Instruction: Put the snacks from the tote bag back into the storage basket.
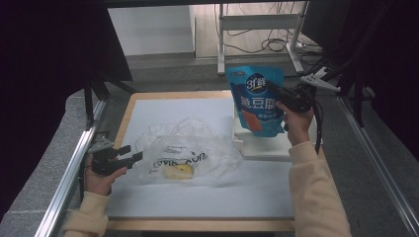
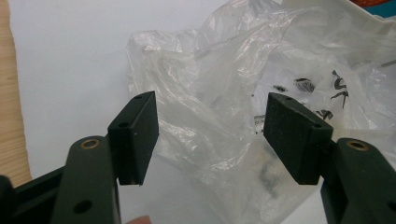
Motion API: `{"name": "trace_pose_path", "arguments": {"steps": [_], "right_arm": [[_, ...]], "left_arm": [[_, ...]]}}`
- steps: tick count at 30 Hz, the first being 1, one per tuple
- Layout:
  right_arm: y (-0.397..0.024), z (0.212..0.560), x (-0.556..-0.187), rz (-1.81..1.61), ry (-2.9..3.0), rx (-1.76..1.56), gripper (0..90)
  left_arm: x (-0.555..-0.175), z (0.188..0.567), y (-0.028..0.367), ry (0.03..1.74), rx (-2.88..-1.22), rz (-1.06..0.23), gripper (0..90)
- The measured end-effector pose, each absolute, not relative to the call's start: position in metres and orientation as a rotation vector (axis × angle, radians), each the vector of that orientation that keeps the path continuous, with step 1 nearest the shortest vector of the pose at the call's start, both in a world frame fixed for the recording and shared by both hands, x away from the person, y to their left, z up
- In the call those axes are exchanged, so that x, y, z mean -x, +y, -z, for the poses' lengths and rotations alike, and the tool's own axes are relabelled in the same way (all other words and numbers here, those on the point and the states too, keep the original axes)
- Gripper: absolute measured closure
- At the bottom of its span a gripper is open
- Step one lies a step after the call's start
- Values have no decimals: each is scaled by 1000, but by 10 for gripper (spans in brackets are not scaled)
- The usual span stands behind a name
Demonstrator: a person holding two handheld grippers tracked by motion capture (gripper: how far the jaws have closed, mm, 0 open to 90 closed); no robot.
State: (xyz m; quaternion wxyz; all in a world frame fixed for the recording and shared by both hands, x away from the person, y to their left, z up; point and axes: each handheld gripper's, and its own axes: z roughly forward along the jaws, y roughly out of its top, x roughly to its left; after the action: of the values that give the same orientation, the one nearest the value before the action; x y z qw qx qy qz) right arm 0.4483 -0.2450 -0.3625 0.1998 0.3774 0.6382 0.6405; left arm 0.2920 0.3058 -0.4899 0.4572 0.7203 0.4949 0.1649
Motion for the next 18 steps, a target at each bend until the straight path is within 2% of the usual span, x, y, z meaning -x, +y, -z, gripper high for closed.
{"name": "trace_pose_path", "arguments": {"steps": [18], "right_arm": [[-236,384,-474,-1749,1812,-1061,887]], "left_arm": [[-292,490,306,1223,-1777,-413,358]]}}
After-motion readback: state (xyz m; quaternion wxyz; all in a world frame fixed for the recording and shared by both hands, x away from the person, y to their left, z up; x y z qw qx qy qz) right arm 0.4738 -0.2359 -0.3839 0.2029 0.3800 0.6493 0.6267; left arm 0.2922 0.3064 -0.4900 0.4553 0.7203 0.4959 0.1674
